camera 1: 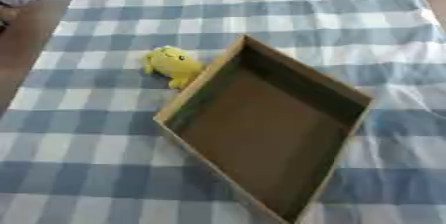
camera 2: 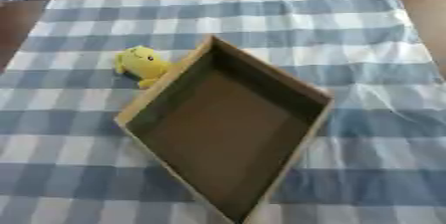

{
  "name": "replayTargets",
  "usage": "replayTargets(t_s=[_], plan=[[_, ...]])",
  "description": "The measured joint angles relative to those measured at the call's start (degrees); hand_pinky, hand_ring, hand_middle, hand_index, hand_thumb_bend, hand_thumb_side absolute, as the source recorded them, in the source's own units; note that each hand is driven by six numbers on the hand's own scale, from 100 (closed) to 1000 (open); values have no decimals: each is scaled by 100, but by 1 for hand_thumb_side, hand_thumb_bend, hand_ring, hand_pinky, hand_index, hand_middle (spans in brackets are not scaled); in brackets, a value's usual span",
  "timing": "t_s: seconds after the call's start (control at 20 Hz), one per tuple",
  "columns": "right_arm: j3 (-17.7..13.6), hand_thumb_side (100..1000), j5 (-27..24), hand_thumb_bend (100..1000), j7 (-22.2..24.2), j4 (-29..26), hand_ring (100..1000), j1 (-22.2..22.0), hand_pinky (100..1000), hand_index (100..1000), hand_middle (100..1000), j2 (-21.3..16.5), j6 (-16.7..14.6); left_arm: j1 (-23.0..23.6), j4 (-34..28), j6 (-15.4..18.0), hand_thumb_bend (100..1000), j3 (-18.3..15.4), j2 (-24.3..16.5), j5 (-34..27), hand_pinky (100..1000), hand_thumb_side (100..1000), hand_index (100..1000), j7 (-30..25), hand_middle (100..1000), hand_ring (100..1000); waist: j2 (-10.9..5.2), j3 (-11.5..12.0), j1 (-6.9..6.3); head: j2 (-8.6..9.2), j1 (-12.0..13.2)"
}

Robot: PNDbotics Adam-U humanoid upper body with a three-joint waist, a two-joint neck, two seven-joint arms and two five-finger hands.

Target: Pick up objects on the table and place them in the box.

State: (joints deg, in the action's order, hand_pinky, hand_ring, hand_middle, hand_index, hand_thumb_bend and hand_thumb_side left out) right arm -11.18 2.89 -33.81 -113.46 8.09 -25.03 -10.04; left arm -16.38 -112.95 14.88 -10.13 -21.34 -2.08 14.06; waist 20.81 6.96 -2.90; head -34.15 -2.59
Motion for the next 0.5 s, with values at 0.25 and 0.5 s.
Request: replayTargets(t_s=[0.25,0.5], plan=[[31,489,12,100,1,0,510,2,664,692,397,-9,-1,-607,487,-169,100,59,-802,520,623,625,902,-114,653,617,40,-26,-37,9,-8],[34,493,44,100,3,0,510,-2,665,693,396,-43,-1,-1190,1171,-272,100,189,-1528,1308,683,540,954,-436,716,693,62,-67,-57,49,-8]])
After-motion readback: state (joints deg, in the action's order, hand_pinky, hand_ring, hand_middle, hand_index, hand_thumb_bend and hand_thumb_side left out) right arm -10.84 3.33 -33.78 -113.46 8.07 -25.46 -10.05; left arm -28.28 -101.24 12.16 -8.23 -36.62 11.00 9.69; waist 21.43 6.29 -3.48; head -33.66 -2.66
